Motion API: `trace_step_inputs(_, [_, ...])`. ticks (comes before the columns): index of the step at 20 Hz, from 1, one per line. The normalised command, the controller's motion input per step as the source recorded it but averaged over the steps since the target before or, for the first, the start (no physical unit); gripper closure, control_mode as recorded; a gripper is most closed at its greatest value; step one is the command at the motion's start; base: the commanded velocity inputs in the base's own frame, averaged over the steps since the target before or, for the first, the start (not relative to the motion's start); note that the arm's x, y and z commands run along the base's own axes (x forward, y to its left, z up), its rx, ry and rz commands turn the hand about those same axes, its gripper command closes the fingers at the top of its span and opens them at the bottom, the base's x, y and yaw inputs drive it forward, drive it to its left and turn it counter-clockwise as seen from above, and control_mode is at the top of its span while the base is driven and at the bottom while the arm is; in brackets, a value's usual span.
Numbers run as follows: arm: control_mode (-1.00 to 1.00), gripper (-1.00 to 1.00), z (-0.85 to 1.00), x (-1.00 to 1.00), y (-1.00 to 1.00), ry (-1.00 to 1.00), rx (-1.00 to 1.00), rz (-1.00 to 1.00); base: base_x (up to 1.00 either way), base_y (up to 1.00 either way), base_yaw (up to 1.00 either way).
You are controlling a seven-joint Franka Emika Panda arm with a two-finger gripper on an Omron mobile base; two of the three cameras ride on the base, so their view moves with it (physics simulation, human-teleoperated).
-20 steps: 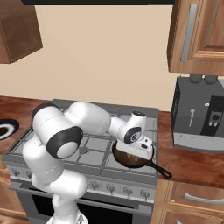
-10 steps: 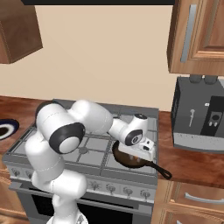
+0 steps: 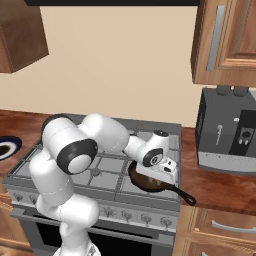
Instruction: Pick the croissant and place it on the pan. Then turn on the stove to warm the croissant.
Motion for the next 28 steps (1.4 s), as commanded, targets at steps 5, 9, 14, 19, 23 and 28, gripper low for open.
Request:
trace_step_inputs(5, [-1.00, -1.00, -0.10, 0.02, 0.04, 0.01, 0.00, -0.05, 0.00, 0.00, 0.00])
trace_step_inputs(9, [-1.00, -1.00, 0.00, 0.00, 0.00, 0.00, 0.00, -0.01, 0.00, 0.00, 0.00])
trace_step_inputs(14, [-1.00, -1.00, 0.09, -0.01, 0.07, 0.00, 0.00, 0.00, 0.00, 0.00, 0.00])
trace_step_inputs(19, [-1.00, -1.00, 0.28, -0.09, 0.06, 0.00, 0.00, 0.00, 0.00, 0.00, 0.00])
trace_step_inputs(23, [-1.00, -1.00, 0.29, -0.14, 0.06, -0.02, 0.00, 0.00, 0.00, 0.00, 0.00])
trace_step_inputs(28, [-1.00, -1.00, 0.34, -0.23, 0.00, -0.03, 0.00, 0.00, 0.00, 0.00, 0.00])
